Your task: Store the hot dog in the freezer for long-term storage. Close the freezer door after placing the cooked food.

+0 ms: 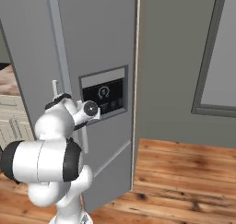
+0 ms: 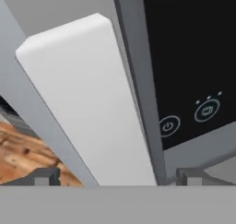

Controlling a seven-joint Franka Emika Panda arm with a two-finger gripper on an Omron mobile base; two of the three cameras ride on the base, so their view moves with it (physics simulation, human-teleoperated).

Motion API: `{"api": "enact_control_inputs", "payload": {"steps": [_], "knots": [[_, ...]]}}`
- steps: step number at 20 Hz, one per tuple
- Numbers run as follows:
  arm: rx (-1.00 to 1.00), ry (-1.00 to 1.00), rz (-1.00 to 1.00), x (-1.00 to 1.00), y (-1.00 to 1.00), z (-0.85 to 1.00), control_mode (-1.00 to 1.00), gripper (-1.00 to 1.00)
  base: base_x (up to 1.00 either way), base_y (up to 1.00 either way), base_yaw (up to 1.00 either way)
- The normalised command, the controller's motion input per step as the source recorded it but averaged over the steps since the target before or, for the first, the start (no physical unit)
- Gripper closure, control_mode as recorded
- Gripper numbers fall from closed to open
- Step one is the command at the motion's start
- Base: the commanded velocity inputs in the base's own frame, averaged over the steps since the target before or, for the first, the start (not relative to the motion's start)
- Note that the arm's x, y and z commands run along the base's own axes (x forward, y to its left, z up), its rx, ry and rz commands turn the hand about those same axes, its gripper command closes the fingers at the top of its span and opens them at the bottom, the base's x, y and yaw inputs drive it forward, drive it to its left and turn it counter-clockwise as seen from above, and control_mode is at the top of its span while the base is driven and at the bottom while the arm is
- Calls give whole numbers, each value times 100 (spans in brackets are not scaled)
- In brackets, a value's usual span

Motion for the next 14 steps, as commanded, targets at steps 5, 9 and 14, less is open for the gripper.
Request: {"api": "enact_control_inputs", "payload": {"steps": [5,9,14], "knots": [[-13,5,-19,35,25,7,-100,-100,0,0,0],[-16,8,-13,35,14,23,-100,-100,0,0,0],[-17,5,-11,35,6,15,-100,-100,0,0,0]]}}
